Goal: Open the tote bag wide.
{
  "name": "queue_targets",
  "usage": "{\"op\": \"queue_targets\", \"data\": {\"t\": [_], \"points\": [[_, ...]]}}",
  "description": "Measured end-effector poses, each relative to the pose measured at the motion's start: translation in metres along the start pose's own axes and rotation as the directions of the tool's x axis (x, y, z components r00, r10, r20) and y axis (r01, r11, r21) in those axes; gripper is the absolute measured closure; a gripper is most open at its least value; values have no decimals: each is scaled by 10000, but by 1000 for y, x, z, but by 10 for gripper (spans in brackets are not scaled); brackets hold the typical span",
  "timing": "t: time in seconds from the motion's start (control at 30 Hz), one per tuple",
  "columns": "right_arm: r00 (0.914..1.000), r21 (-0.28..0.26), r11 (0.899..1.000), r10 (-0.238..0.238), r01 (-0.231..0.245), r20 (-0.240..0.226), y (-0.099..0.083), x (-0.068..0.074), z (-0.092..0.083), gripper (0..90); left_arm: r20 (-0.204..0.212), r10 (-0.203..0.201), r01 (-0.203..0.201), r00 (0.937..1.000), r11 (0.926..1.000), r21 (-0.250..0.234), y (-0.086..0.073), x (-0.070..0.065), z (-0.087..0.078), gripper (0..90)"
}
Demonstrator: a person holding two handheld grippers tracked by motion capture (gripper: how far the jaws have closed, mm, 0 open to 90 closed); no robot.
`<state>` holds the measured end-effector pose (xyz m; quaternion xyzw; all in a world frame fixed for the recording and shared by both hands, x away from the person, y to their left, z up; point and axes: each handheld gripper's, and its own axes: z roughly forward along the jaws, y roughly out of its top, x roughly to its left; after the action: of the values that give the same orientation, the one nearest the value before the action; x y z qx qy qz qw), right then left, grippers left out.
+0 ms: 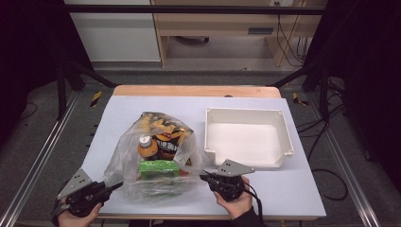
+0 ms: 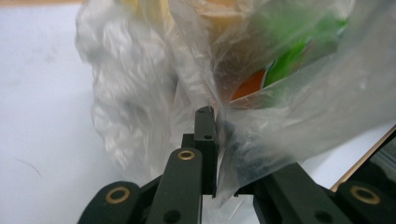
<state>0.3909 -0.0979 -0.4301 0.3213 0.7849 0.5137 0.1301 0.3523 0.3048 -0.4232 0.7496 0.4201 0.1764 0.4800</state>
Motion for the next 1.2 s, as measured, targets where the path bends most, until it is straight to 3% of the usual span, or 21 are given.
{"op": "queue_targets", "data": {"t": [0.17,0.37,0.63,0.83,0.87,1.0,1.07,1.1,1.2], "points": [[9999,356,9993,117,-120,86,-9,-2,6,900,-49,-218,220,9998,9982,562,-9,4,15,826],[9993,791,9966,202,-226,311,-18,-3,16,893,-137,-129,142,9998,9953,953,-17,6,26,810],[9966,1194,9921,289,-380,770,-31,-8,32,884,-285,489,-453,9984,9923,1149,-24,4,39,785],[9939,1457,9892,-30,-132,1105,-37,-9,42,821,-393,777,-726,9962,9903,1183,-26,2,44,777],[9940,1455,9893,-68,-92,1089,-38,-9,43,808,-377,788,-738,9962,9902,1188,-26,2,44,777],[9967,1137,9935,-127,36,800,-35,-9,32,621,-406,776,-727,9962,9911,1114,-27,2,43,778],[9973,948,9955,-101,31,729,-34,-9,27,599,-403,776,-727,9962,9910,1122,-27,2,44,779],[9985,428,9990,-118,95,539,-28,-7,15,529,-412,826,-775,9957,9905,1138,-27,2,44,782],[9988,71,9998,-166,163,467,-22,-5,7,499,-413,830,-777,9957,9903,1150,-27,2,44,786]]}}
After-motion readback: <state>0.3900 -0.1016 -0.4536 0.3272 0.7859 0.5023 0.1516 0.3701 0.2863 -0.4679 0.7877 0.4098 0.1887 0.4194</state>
